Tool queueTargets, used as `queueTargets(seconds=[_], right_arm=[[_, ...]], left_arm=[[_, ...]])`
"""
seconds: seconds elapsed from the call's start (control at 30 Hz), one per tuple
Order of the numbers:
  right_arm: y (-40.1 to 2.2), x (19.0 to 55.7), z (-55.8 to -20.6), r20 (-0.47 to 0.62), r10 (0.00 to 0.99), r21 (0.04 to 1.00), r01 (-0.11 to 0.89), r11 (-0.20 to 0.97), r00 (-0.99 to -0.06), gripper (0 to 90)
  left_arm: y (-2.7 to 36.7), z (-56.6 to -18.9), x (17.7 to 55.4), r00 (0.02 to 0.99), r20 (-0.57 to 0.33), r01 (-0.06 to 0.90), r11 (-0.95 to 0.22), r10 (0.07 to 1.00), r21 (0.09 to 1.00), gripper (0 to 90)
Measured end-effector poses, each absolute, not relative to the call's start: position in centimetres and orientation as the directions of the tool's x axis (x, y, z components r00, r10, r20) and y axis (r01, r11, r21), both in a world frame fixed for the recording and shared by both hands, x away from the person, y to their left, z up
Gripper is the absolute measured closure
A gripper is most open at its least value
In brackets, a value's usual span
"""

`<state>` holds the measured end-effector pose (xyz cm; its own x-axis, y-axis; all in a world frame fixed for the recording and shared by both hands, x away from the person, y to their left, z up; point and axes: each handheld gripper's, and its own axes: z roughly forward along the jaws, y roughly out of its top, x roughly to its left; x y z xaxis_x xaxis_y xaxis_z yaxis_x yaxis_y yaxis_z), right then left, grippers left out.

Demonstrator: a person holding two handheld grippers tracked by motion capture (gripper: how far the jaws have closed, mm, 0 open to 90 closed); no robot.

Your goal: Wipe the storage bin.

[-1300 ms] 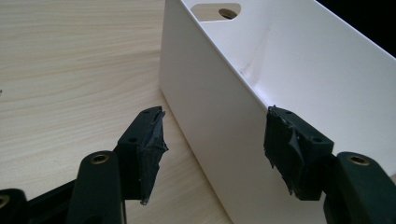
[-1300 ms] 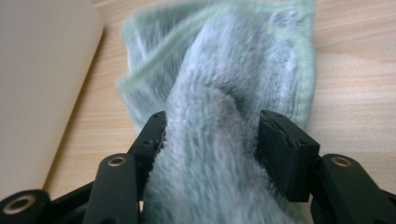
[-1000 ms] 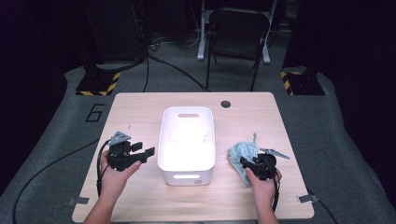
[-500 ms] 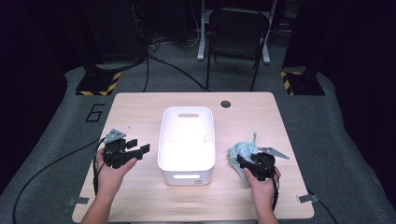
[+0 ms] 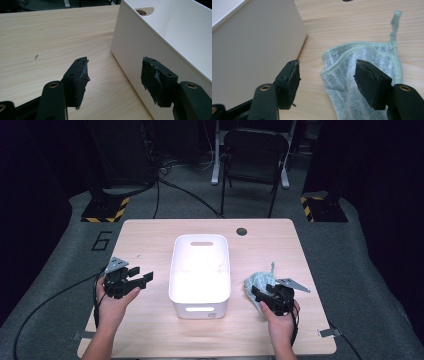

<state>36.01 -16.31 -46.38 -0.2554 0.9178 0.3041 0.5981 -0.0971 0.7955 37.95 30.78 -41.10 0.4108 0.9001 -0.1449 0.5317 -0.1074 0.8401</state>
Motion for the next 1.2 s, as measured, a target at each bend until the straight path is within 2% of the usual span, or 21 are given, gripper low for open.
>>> queueTargets(seconds=[0.23, 0.43, 0.6, 0.8, 1.2], right_arm=[[-14.9, 35.7, -45.9, 0.285, 0.9, 0.806, 0.59, -0.039, -0.329, 37.4], [-13.5, 35.9, -47.2, 0.244, 0.891, 0.795, 0.606, 0.043, -0.382, 38.4], [-13.0, 35.8, -48.0, 0.224, 0.907, 0.782, 0.621, 0.051, -0.357, 38.9], [-12.3, 35.7, -48.5, 0.166, 0.91, 0.78, 0.616, 0.115, -0.381, 39.2], [-12.6, 35.6, -49.0, 0.176, 0.914, 0.784, 0.614, 0.094, -0.365, 39.0]], left_arm=[[32.2, -41.3, 37.9, 0.384, -0.145, 0.53, -0.089, 0.912, 0.844, 39.6], [32.9, -42.2, 38.4, 0.359, -0.158, 0.541, -0.068, 0.92, 0.838, 39.8], [32.6, -43.1, 38.9, 0.379, -0.173, 0.557, -0.075, 0.909, 0.827, 40.2], [31.7, -44.0, 39.6, 0.406, -0.174, 0.571, -0.101, 0.897, 0.815, 40.2], [30.5, -44.7, 40.4, 0.431, -0.169, 0.585, -0.132, 0.887, 0.8, 40.1]])
